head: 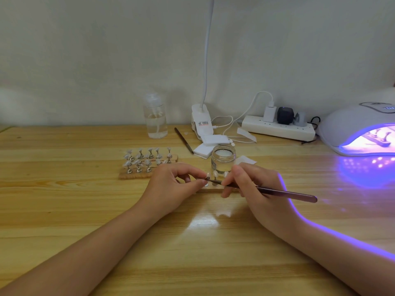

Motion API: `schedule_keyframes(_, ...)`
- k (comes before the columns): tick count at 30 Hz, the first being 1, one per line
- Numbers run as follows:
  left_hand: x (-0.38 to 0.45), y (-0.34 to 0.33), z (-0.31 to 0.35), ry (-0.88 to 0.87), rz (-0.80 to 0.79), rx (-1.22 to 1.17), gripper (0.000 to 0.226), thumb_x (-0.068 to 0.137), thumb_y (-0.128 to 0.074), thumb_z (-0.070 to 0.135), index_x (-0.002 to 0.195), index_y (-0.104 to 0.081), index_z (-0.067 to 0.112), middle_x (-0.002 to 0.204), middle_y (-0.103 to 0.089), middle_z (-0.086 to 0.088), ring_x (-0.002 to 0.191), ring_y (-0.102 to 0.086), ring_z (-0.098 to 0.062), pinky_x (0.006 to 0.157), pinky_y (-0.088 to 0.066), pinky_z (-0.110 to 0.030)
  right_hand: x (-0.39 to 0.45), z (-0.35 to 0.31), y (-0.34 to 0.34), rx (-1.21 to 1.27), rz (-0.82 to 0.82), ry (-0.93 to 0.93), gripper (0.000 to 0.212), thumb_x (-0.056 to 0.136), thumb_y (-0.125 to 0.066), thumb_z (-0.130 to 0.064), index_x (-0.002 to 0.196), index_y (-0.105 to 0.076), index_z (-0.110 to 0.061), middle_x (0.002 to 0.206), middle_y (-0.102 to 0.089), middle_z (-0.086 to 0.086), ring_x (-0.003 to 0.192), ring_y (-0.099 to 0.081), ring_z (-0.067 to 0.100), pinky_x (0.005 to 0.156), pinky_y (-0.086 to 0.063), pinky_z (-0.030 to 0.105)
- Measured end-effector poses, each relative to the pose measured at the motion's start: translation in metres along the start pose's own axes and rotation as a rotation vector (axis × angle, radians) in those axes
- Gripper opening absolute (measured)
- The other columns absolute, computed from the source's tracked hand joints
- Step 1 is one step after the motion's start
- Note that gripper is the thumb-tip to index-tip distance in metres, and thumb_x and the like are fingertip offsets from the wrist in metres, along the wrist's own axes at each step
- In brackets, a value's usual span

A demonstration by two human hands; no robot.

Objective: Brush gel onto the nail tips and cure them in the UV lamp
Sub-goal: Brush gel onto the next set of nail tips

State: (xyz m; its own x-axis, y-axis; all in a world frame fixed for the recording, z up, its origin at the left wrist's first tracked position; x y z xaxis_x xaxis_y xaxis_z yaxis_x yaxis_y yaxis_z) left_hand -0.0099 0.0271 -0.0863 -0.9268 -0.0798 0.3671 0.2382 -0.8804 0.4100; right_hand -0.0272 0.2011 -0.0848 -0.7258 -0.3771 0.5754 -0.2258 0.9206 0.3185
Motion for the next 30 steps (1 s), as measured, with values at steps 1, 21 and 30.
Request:
schedule_keyframes(1, 0.0004, -0.0003, -0.0001, 0.0, -0.002, -0.002, 0.018, 0.071, -0.075, 0.009, 0.072, -0.072, 0.026, 0.056, -0.06, 0.024, 0.056, -0.048, 0.002, 0.051, -0.036, -0.008, -0.0002, -0.0002, -0.0006, 0.009, -0.002, 0.008, 0.031, 0.088, -0.044, -0.035, 0.068, -0.063, -0.022, 0.059, -0.066, 0.0, 0.056, -0.055, -0.001, 0.06, -0.037, 0.007)
schedule_keyframes(21, -0.0007, 0.0001, 0.0002, -0.009, 0.003, -0.024, 0.022, 0.071, -0.075, 0.012, 0.068, -0.07, 0.033, 0.058, -0.063, 0.023, 0.056, -0.051, 0.005, 0.051, -0.038, -0.008, -0.0007, 0.0028, -0.0006, 0.079, 0.05, 0.047, 0.037, 0.088, -0.038, -0.035, 0.066, -0.063, -0.019, 0.06, -0.066, 0.004, 0.06, -0.062, 0.009, 0.067, -0.047, 0.02)
schedule_keyframes(30, -0.0005, 0.0001, -0.0001, 0.001, -0.001, -0.047, 0.022, 0.072, -0.075, 0.013, 0.069, -0.07, 0.035, 0.066, -0.068, 0.018, 0.061, -0.057, 0.005, 0.054, -0.041, -0.011, 0.0049, 0.0043, 0.0029, -0.099, 0.12, 0.057, 0.04, 0.09, -0.035, -0.037, 0.068, -0.063, -0.02, 0.062, -0.065, -0.005, 0.066, -0.063, 0.012, 0.07, -0.048, 0.029)
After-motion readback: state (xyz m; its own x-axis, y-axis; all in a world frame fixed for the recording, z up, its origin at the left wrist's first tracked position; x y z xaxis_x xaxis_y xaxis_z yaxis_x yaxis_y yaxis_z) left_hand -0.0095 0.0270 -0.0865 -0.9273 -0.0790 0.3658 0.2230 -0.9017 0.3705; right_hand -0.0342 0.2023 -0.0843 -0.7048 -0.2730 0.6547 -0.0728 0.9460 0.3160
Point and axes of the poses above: each hand's wrist, its own x-axis towards the middle knuckle, its own y-axis out of the back of the hand, z = x × y, the point moved 1 cm from there along x, towards the middle knuckle
